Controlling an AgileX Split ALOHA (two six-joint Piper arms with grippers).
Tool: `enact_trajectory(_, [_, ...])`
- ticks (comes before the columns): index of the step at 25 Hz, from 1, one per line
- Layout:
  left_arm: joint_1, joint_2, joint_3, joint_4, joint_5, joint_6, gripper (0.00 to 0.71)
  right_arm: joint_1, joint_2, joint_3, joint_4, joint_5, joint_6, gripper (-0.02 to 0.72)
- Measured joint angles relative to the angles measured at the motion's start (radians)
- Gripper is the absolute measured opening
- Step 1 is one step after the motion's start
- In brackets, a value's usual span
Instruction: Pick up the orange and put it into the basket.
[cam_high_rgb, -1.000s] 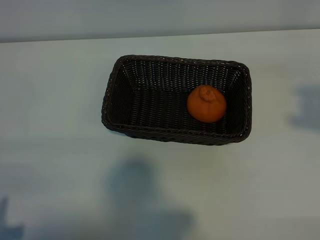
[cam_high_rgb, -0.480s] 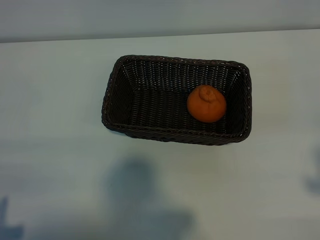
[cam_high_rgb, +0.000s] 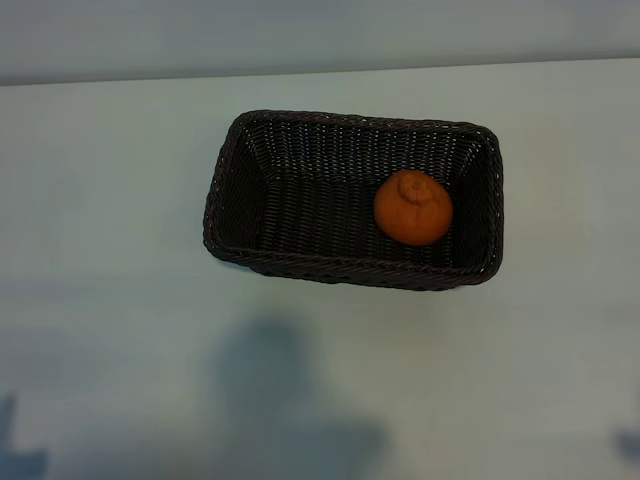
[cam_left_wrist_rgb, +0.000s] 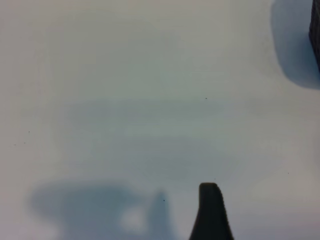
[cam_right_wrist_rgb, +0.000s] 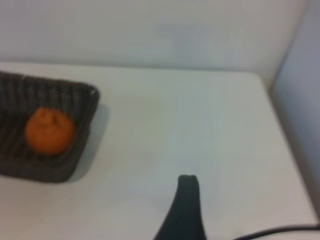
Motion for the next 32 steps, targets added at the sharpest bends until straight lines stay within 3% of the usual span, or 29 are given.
enact_trajectory(14, [0.0, 0.0, 0.0, 0.0, 0.0, 0.0, 0.546, 0.0, -0.085, 0.344, 0.0, -0.022, -0.017, 0.6])
enact_trajectory(22, [0.0, 0.0, 0.0, 0.0, 0.0, 0.0, 0.546, 0.0, -0.085, 0.357, -0.044, -0.03, -0.033, 0.599])
enact_trajectory(32, [0.0, 0.0, 0.0, 0.0, 0.0, 0.0, 0.546, 0.0, -0.085, 0.36, 0.0, -0.08, -0.042, 0.599])
